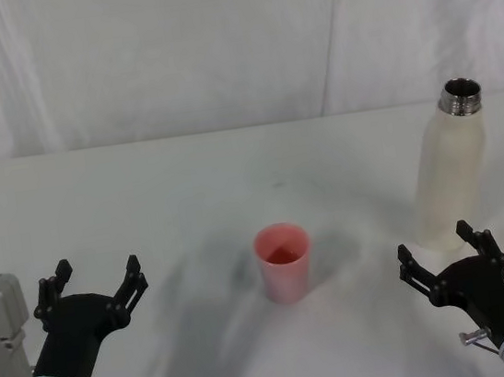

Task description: Grasp the thermos with one hand and pour water into the cup lid.

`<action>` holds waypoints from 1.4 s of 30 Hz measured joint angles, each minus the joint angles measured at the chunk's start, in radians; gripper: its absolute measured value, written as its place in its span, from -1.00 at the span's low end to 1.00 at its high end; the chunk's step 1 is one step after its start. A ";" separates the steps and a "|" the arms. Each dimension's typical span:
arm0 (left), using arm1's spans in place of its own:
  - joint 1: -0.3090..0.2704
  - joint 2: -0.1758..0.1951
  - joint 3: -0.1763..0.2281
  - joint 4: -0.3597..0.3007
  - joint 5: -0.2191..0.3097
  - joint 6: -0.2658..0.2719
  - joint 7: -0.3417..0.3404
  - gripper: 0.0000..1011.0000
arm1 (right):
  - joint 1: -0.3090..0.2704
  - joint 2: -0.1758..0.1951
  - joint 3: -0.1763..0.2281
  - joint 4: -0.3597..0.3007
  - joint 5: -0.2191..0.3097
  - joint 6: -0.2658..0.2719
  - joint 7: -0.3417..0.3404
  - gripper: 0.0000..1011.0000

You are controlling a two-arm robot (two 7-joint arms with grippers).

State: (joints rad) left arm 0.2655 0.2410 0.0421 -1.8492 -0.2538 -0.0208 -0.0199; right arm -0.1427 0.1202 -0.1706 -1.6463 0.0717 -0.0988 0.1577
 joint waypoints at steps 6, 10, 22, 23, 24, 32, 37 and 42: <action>0.000 0.000 0.000 0.000 0.000 0.000 0.000 0.98 | 0.000 0.000 0.000 0.000 0.000 0.000 0.000 0.98; 0.000 0.000 0.000 0.000 0.000 0.000 0.000 0.98 | 0.000 0.000 0.000 0.000 0.000 0.000 0.000 0.98; 0.000 0.000 0.000 0.000 0.000 0.000 0.000 0.98 | 0.000 0.000 0.000 0.000 0.000 0.000 0.000 0.98; 0.000 0.000 0.000 0.000 0.000 0.000 0.000 0.98 | 0.000 0.000 0.000 0.000 0.000 0.000 0.000 0.98; 0.000 0.000 0.000 0.000 0.000 0.000 0.000 0.98 | 0.000 0.000 0.000 0.000 0.000 0.000 0.000 0.98; 0.000 0.000 0.000 0.000 0.000 0.000 0.000 0.98 | 0.000 0.000 0.000 0.000 0.000 0.000 0.000 0.98; 0.000 0.000 0.000 0.000 0.000 0.000 0.000 0.98 | 0.000 0.000 0.000 0.000 0.000 0.000 0.000 0.98; 0.000 0.000 0.000 0.000 0.000 0.000 0.000 0.98 | 0.000 0.000 0.000 0.000 0.000 0.000 0.000 0.98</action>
State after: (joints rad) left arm 0.2655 0.2410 0.0421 -1.8492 -0.2538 -0.0208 -0.0199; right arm -0.1427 0.1202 -0.1706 -1.6463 0.0717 -0.0988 0.1577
